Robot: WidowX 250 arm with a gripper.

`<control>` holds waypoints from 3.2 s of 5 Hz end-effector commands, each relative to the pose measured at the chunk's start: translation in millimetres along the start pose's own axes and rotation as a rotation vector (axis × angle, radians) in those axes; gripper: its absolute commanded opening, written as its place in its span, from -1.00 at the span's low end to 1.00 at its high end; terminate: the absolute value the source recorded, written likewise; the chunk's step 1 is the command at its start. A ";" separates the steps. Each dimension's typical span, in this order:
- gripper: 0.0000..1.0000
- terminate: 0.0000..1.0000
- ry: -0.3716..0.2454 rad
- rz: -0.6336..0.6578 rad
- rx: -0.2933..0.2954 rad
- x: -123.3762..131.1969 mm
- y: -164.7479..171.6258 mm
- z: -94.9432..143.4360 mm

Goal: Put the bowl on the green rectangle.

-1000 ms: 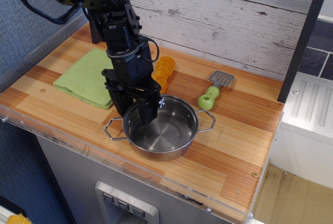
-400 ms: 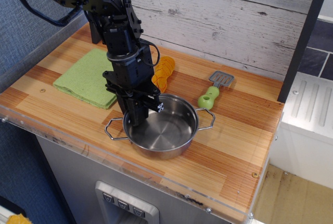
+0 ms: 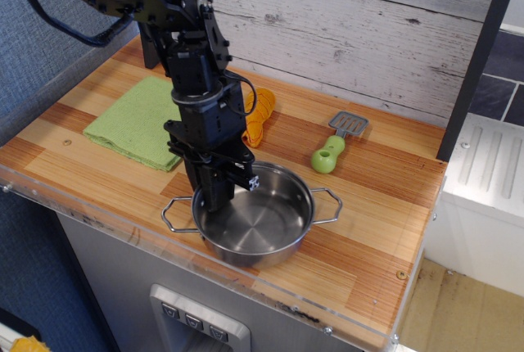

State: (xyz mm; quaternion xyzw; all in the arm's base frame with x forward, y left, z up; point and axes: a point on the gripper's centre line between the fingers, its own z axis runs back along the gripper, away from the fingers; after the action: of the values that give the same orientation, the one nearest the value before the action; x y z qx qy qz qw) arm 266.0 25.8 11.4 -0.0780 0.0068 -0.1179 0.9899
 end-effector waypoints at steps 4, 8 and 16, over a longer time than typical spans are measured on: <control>-1.00 -1.00 -0.253 0.208 0.127 10.5 83.9 112.8; -1.00 -1.00 -0.153 0.332 0.153 9.8 155.9 76.2; 1.00 -1.00 -0.068 0.566 0.171 -0.3 148.2 66.7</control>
State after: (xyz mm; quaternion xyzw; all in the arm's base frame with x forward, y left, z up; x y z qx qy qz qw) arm 303.8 175.7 29.9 -0.0047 0.0163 0.1626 0.9865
